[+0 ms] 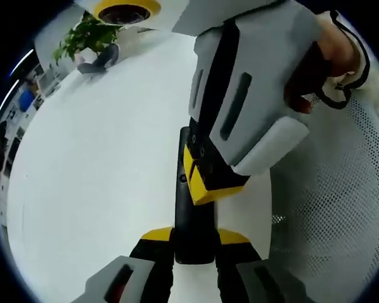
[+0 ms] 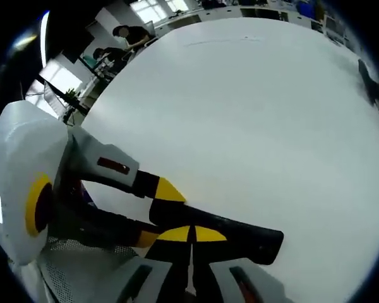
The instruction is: Press the specified remote control buttons in sequence, fully releasing each button before pressing the next.
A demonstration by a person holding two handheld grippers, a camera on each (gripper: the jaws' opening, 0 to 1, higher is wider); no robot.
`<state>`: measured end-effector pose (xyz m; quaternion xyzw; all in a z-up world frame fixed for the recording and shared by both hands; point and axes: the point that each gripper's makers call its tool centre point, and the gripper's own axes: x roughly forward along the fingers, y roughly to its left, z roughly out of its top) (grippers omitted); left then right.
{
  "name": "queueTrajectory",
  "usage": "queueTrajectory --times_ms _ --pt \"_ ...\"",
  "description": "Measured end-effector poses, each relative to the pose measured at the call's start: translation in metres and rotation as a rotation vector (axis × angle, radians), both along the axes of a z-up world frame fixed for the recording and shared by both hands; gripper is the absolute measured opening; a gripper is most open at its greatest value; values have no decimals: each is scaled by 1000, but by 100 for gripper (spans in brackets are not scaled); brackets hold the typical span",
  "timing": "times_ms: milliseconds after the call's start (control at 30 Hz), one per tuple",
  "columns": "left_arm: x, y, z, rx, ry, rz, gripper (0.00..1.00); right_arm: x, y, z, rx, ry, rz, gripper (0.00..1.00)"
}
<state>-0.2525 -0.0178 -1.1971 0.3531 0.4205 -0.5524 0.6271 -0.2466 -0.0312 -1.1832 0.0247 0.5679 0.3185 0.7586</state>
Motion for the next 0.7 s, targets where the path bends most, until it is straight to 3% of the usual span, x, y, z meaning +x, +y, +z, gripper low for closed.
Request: queueTrajectory --times_ms 133,200,367,467,700 --pt "0 0 0 -7 0 6 24 10 1 19 56 -86 -51 0" --pt "-1 1 1 -19 -5 -4 24 10 -4 29 53 -112 -48 0" --pt "0 0 0 -14 3 -4 24 20 -19 48 53 -264 -65 0" --pt "1 0 0 -33 -2 -10 24 20 -25 58 78 -303 -80 0" --pt "4 -2 1 -50 -16 -30 23 21 -51 97 145 -446 -149 13"
